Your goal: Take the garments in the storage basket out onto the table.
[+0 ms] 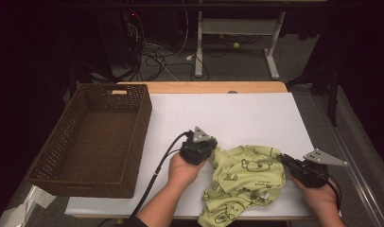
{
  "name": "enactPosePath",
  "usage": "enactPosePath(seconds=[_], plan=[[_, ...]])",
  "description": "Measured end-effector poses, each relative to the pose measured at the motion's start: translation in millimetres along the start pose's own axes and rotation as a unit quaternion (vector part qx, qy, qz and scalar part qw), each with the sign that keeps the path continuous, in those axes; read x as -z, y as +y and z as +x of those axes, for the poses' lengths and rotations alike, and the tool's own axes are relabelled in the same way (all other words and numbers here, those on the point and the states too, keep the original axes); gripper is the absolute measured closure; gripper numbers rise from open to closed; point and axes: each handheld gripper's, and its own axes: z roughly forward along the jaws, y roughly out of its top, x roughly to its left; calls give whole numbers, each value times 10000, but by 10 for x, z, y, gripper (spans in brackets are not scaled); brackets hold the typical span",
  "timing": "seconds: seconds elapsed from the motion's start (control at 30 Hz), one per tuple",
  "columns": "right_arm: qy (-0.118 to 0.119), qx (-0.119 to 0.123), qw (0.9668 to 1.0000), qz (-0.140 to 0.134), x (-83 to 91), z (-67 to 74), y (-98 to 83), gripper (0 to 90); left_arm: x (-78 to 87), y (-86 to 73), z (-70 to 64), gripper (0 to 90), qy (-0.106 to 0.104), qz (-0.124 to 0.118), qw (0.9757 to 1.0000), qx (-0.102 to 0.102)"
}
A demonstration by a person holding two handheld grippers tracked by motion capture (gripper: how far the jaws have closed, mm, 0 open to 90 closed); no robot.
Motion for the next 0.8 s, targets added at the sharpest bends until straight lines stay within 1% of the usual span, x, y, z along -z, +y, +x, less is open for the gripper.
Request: enactPosePath(seconds=[0.03, 0.07, 0.1, 0.13, 0.17, 0.2, 0.27, 0.33, 0.4, 0.43, 0.47, 0.5, 0.53, 0.57, 0.6, 0.63, 0.67, 0.7, 0.73, 0.8], plan=[[-51, 5, 10000, -37, 18, 7, 15, 863, 91, 17, 58, 798, 34, -166, 9998, 63], [-108, 37, 9999, -85, 34, 11, 30, 863, 140, 21, 88, 798, 43, -246, 9997, 81], [-132, 38, 9998, -123, 40, 10, 36, 863, 193, 13, 114, 798, 29, -319, 9994, 104], [-222, 52, 9996, -135, 52, -2, 41, 863, 228, -16, 125, 798, 57, -318, 9994, 84], [-220, -7, 9996, -157, 58, -19, 38, 863, 248, -65, 129, 798, 77, -264, 9996, 52], [-231, -54, 9996, -159, 61, -41, 33, 863, 256, -135, 135, 798, 74, -205, 9997, 67], [-251, -83, 9996, -73, 46, -78, 6, 863, 250, -316, 157, 798, 55, -76, 9998, 193], [-192, -71, 9998, 2, 11, -85, -24, 863, 236, -510, 155, 798, 2, 103, 9995, 313], [-161, -27, 9998, 73, -12, -59, -31, 863, 247, -676, 104, 797, -50, 312, 9990, 326], [-186, 54, 9998, 109, -18, -43, -28, 863, 263, -738, 71, 797, -61, 424, 9984, 363], [-204, 106, 9997, 121, -21, -29, -26, 863, 285, -777, 40, 819, -47, 578, 9976, 373], [-187, 111, 9997, 117, -24, -18, -26, 863, 322, -806, 17, 836, -41, 627, 9974, 365], [-224, 139, 9995, 152, -21, -15, -27, 863, 361, -834, 3, 836, -65, 632, 9972, 388], [-188, 134, 9996, 130, -21, -19, -31, 863, 390, -857, -7, 831, -88, 663, 9971, 367], [-184, 127, 9997, 129, -18, -22, -35, 862, 418, -871, -14, 787, -60, 662, 9973, 327], [-182, 102, 9997, 136, -15, -19, -38, 862, 447, -872, -12, 771, -9, 608, 9977, 285], [-162, 95, 9997, 145, -15, -15, -41, 862, 474, -850, 3, 770, -1, 511, 9983, 279], [-170, 106, 9997, 147, -15, -13, -42, 862, 491, -807, 26, 732, -37, 403, 9986, 334], [-186, 119, 9996, 158, -13, -8, -39, 862, 496, -748, 42, 708, -70, 270, 9990, 345], [-188, 128, 9996, 145, -11, 1, -34, 862, 462, -606, 46, 627, 74, 99, 9997, 199]])
